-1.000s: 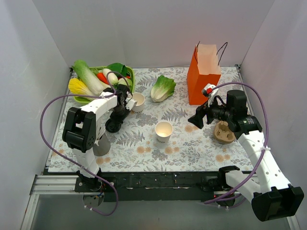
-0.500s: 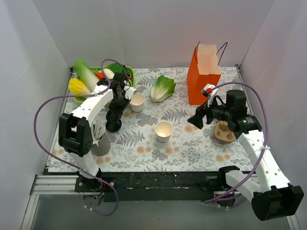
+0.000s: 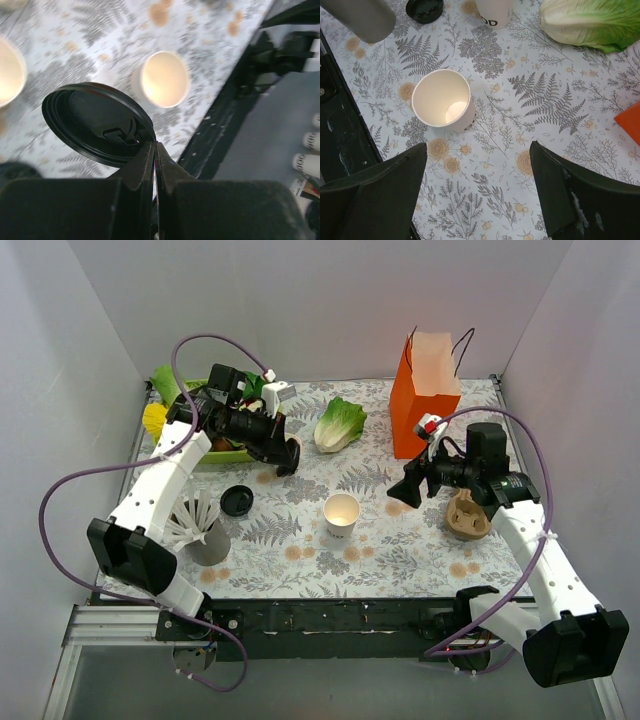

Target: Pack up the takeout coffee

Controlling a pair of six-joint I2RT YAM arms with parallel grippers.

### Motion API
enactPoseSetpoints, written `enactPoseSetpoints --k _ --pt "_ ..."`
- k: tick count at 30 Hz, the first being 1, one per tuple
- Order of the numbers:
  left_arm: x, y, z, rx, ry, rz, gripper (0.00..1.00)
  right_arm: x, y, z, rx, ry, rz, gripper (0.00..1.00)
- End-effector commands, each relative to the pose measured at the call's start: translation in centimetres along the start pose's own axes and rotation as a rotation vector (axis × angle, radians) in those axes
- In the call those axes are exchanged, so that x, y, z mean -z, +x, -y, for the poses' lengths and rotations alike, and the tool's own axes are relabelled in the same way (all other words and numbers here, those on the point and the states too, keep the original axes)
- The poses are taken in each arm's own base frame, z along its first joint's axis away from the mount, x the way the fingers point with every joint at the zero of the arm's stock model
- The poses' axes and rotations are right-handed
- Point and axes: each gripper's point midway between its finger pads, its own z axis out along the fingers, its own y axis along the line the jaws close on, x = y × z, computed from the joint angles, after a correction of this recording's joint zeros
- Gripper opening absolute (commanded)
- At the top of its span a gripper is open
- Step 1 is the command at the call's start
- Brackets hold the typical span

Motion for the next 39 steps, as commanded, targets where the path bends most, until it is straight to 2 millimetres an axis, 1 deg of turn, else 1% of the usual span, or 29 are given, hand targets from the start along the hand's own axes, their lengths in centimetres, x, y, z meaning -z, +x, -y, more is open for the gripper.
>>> enactPoseSetpoints --k 1,2,3,4,5,6,7,8,9,11,15,19,21,24,30,34,35,39 --pt "1.3 -3.3 7.6 -0.042 0.371 0.180 0.00 0.2 -1.7 -0.7 0.053 -0.053 0.028 0.91" --pt "1.0 -2.9 9.0 0.001 0.454 0.162 0.00 0.0 -1.6 -0.6 0.065 -0.063 0.021 0.91" --pt "0.6 -3.6 9.4 -0.024 0.484 0.188 0.00 0.0 -1.5 -0.7 0.070 -0.067 0.013 0.91" --pt "0.1 -3.5 9.9 -0.014 0.523 0.183 0.00 -0.1 -1.4 -0.6 0.071 -0.069 0.007 0.91" --pt "-1.0 -2.7 10.5 0.011 0.563 0.152 0.00 -0.3 -1.3 -0.4 0.067 -0.070 0.000 0.91" --pt "-1.4 -3.0 11.2 0.005 0.601 0.156 0.00 -0.3 -1.4 -0.3 0.072 -0.072 -0.002 0.91" --pt "-2.3 -2.7 11.3 0.016 0.615 0.137 0.00 -0.3 -1.2 -0.4 0.066 -0.077 -0.008 0.91" --pt "-3.2 -2.1 12.1 0.009 0.634 0.112 0.00 -0.4 -1.2 -0.4 0.062 -0.083 -0.012 0.91" --pt "-4.0 -1.7 12.1 0.018 0.648 0.096 0.00 -0.5 -1.1 -0.4 0.056 -0.086 -0.017 0.91" --pt "-4.9 -1.1 12.7 0.030 0.683 0.073 0.00 -0.5 -0.8 -0.6 0.044 -0.098 -0.029 0.91" --pt "-6.7 -0.3 12.6 0.048 0.734 0.051 0.00 -0.6 -0.1 -0.8 0.042 -0.108 -0.039 0.91" --pt "-8.3 0.9 12.4 0.074 0.779 0.004 0.00 -0.9 0.8 -0.9 0.033 -0.122 -0.053 0.91" --pt "-8.9 1.0 12.2 0.087 0.790 0.000 0.00 -1.1 1.1 -1.1 0.039 -0.137 -0.058 0.91" --pt "-9.7 1.6 11.9 0.118 0.811 -0.026 0.00 -1.4 1.6 -1.1 0.050 -0.148 -0.070 0.91" --pt "-10.0 1.7 11.5 0.147 0.840 -0.045 0.00 -2.0 1.6 -1.2 0.052 -0.160 -0.078 0.91" --pt "-9.7 2.2 10.6 0.180 0.833 -0.044 0.00 -2.5 2.0 -1.3 0.046 -0.164 -0.087 0.91" --pt "-9.9 2.7 10.2 0.198 0.828 -0.049 0.00 -2.6 2.1 -1.4 0.046 -0.166 -0.087 0.91" --pt "-9.8 3.4 9.2 0.226 0.817 -0.044 0.00 -3.3 2.1 -1.8 0.055 -0.181 -0.097 0.91"
